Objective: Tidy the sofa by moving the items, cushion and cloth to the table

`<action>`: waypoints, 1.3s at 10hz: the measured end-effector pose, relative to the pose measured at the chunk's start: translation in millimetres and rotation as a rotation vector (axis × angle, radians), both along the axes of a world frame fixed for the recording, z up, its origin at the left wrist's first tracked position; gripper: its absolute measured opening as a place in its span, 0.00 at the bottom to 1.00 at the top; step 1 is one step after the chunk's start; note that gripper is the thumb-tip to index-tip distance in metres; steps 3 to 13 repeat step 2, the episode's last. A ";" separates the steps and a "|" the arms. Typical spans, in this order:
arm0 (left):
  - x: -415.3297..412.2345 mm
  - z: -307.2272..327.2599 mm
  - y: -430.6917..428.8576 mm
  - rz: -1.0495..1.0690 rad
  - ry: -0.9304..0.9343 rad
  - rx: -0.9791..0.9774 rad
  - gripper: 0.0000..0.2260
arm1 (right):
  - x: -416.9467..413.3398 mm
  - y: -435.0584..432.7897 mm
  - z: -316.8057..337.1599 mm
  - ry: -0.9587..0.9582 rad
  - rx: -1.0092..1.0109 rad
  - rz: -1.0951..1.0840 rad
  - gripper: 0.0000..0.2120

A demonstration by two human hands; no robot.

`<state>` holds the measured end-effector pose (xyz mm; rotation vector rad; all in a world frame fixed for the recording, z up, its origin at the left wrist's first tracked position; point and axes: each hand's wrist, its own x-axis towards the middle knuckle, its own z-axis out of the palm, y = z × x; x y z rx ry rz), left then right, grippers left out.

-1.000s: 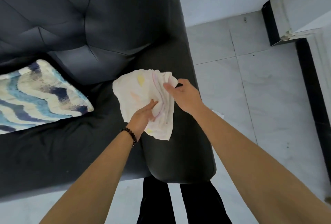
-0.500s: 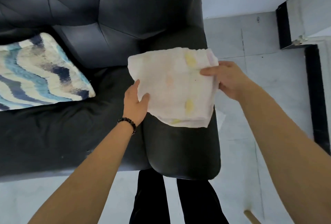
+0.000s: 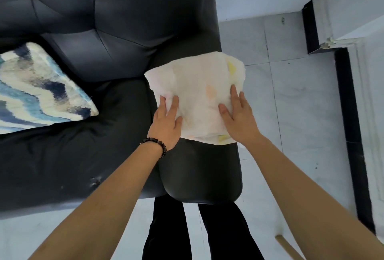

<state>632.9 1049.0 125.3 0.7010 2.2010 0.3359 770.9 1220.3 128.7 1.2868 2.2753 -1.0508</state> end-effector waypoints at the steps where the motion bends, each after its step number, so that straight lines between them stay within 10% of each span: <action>1: -7.5 30.3 -12.4 -0.052 0.094 -0.031 0.26 | -16.6 9.6 57.3 0.083 0.019 -0.049 0.30; 2: -8.2 76.7 -36.1 -0.071 0.162 -0.021 0.26 | -29.9 23.8 163.3 0.425 -0.017 -0.215 0.25; 13: -8.2 76.7 -36.1 -0.071 0.162 -0.021 0.26 | -29.9 23.8 163.3 0.425 -0.017 -0.215 0.25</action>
